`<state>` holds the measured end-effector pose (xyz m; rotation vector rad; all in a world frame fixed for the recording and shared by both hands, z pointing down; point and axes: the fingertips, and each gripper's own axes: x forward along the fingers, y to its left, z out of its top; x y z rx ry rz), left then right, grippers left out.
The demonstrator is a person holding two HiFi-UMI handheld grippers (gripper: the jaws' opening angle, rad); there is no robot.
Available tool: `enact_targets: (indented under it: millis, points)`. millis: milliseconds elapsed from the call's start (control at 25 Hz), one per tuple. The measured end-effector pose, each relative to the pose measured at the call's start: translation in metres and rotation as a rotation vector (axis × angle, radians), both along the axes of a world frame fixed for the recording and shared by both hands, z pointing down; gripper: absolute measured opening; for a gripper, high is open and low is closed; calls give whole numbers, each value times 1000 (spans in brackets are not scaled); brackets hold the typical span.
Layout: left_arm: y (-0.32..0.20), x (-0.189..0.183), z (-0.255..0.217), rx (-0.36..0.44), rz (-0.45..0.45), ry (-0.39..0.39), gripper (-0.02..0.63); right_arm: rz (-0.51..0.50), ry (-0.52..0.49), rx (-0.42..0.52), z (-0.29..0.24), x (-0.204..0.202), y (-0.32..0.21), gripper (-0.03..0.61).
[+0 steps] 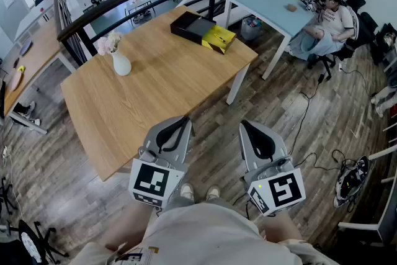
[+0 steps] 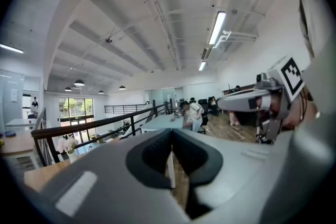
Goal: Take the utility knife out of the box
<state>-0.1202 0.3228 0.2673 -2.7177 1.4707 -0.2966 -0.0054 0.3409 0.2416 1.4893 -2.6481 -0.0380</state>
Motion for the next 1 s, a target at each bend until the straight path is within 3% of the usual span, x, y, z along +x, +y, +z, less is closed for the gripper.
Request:
enact_targets:
  millis: [400,1000]
  points:
    - [-4,9,2,-9,16,-7,3,-11,-43,-14,-1,5,-6,-2]
    - [-10,46,15,-34,30,-36,3,1,-18,-46,19,42,-15,0]
